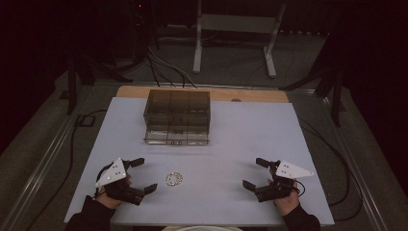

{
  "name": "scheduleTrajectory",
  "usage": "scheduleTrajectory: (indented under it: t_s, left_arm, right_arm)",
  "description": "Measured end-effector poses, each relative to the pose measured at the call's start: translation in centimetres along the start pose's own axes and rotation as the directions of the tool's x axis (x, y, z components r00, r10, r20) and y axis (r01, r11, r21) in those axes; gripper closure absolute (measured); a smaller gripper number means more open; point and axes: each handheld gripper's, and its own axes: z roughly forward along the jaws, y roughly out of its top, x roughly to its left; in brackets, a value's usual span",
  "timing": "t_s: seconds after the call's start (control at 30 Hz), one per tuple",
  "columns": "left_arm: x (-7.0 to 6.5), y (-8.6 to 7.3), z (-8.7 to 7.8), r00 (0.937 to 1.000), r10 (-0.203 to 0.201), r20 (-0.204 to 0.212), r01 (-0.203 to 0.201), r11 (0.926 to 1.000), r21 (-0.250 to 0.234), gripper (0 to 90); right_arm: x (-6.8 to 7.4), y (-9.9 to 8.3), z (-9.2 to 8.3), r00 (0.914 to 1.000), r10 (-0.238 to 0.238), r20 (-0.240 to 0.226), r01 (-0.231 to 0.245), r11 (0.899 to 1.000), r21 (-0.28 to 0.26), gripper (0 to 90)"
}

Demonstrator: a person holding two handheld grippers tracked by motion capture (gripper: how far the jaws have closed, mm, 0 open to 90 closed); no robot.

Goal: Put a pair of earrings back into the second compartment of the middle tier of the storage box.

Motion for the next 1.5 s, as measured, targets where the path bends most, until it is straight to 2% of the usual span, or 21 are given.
scheduleTrajectory:
  t_s: [0.17,0.4,0.47,0.67,0.7,0.87,1.17,1.3,1.4,1.5]
  left_arm:
    - [0.0,0.0,-0.1,1.0000,0.007,-0.006,-0.007,1.0000,0.007,0.4]
    - [0.2,0.2,-0.3,1.0000,-0.007,0.005,0.007,0.9999,0.013,0.4]
    - [0.3,0.8,-1.1,0.9992,-0.037,0.012,0.037,0.9992,-0.016,0.4]
    - [0.4,1.9,-1.6,0.9982,-0.059,-0.004,0.059,0.9976,-0.034,0.4]
    - [0.3,2.7,-1.6,0.9980,-0.061,-0.014,0.061,0.9972,-0.044,0.4]
    - [0.0,3.5,-1.0,0.9979,-0.058,-0.028,0.057,0.9976,-0.038,0.4]
    - [-0.7,4.1,0.5,0.9977,-0.068,-0.006,0.068,0.9968,-0.042,0.5]
    - [-1.0,4.2,1.4,0.9983,-0.058,0.001,0.058,0.9980,-0.024,0.5]
    - [-1.3,4.1,1.8,0.9986,-0.052,-0.005,0.052,0.9983,-0.028,0.5]
    - [-1.5,4.1,2.2,0.9991,-0.042,0.008,0.042,0.9988,-0.024,0.5]
  right_arm:
    - [0.2,0.1,0.0,0.9997,-0.015,0.017,0.015,1.000,0.006,0.0]
    - [0.2,0.2,-0.3,0.9987,-0.022,0.045,0.022,1.000,0.001,0.0]
    - [0.1,0.4,-0.4,0.9985,-0.018,0.052,0.019,1.000,-0.012,0.0]
    - [0.3,0.4,-0.5,0.9982,-0.024,0.054,0.025,1.000,-0.010,0.0]
    - [0.3,0.5,-0.5,0.9983,-0.018,0.055,0.019,1.000,-0.018,0.0]
    - [0.3,0.4,-0.7,0.9982,-0.006,0.060,0.007,1.000,-0.021,0.0]
    - [0.3,0.4,-0.7,0.9982,-0.001,0.061,0.003,1.000,-0.020,0.0]
    - [0.4,0.4,-0.7,0.9982,-0.005,0.060,0.006,1.000,-0.018,0.0]
    - [0.3,0.4,-0.7,0.9984,0.004,0.056,-0.003,1.000,-0.020,0.0]
    - [0.4,0.3,-0.7,0.9985,-0.003,0.055,0.004,1.000,-0.015,0.0]
